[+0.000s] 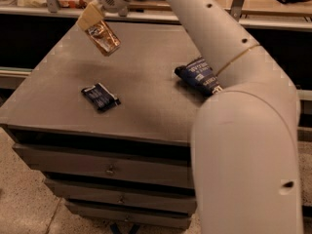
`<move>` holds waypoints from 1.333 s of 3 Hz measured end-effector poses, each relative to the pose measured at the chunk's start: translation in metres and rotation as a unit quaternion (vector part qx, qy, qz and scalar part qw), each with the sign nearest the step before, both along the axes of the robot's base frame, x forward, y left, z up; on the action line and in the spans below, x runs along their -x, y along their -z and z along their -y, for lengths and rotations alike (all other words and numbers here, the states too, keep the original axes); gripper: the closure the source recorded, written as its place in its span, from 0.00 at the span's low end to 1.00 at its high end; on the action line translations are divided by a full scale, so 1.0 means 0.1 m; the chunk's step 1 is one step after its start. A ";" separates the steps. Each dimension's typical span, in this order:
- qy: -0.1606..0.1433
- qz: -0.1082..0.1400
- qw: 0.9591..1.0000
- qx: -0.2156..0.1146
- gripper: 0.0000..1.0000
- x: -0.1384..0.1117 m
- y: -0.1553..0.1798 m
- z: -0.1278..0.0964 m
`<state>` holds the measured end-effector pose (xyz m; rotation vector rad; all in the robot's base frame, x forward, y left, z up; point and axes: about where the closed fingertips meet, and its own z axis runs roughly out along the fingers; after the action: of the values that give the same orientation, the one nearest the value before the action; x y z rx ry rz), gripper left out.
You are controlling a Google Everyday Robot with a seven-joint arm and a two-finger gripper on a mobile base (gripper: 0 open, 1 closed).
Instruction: Place orange can upright
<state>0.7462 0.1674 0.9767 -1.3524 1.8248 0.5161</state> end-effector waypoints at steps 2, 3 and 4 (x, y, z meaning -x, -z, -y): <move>-0.054 0.084 0.974 -0.201 1.00 0.22 -0.37 0.55; -0.064 0.158 0.966 -0.196 1.00 0.44 -0.38 0.84; -0.047 0.201 0.959 -0.192 1.00 0.59 -0.23 1.05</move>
Offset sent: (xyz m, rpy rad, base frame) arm -0.0666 -0.0990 0.0521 0.4697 -0.5093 0.2650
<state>0.6874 0.0621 0.9992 -1.1764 1.2594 0.5628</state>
